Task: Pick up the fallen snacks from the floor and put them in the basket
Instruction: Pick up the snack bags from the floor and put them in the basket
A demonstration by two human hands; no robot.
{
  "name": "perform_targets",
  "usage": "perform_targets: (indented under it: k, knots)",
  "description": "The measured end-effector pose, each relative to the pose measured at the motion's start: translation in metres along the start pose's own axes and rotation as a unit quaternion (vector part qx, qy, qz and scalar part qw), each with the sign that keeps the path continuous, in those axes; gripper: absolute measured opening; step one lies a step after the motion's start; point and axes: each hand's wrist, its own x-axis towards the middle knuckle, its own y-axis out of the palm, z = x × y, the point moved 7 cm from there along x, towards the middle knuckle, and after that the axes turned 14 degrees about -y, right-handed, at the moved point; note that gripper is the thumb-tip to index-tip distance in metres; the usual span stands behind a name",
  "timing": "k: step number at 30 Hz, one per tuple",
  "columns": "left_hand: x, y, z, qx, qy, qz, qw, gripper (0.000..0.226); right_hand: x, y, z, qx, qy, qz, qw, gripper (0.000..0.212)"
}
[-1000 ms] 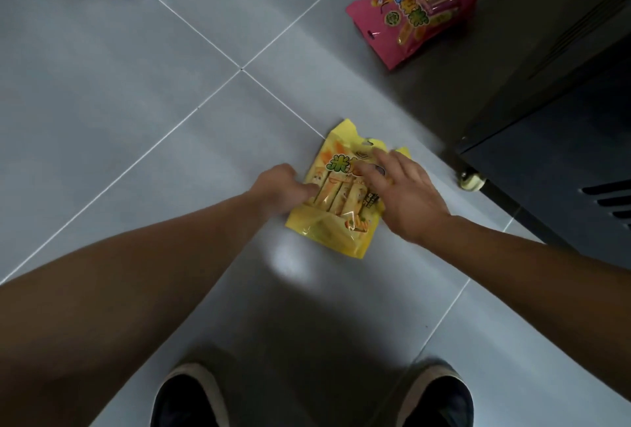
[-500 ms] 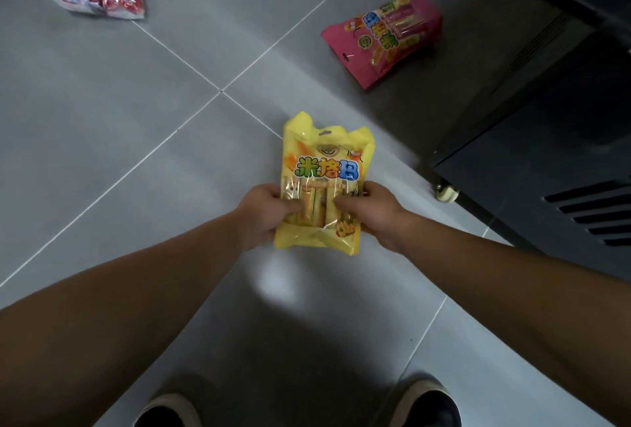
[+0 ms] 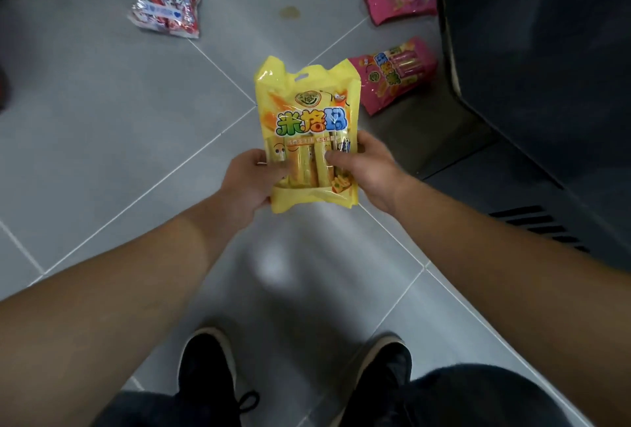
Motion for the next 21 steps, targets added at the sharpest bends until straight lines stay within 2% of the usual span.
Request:
perform_targets:
  k: [4,9,11,16,21]
  knots:
    - [-0.097,-0.044,-0.033,-0.023,-0.014,-0.009,1.0,0.025,-0.053,0.024,0.095,-0.014,0.004,0.026,1.0,0.044]
    - [-0.24,-0.099,-0.091,-0.02,-0.016,-0.029,0.999,0.016,-0.129,0.055,0.232,-0.024,0.016,0.068,0.997,0.061]
    - [-0.291,-0.115,-0.114,-0.023,-0.013,-0.04,0.999,0.015,-0.153,0.062,0.28,-0.022,0.013,0.082,0.996,0.061]
    - [-0.429,-0.169,-0.17,-0.053,0.004,-0.098,0.994,0.034,-0.213,0.086,0.413,-0.033,-0.01,0.142,0.989,0.056]
    - [-0.544,-0.21,-0.203,-0.119,0.034,-0.163,0.979,0.028,-0.264,0.117,0.523,-0.032,-0.058,0.191,0.979,0.043]
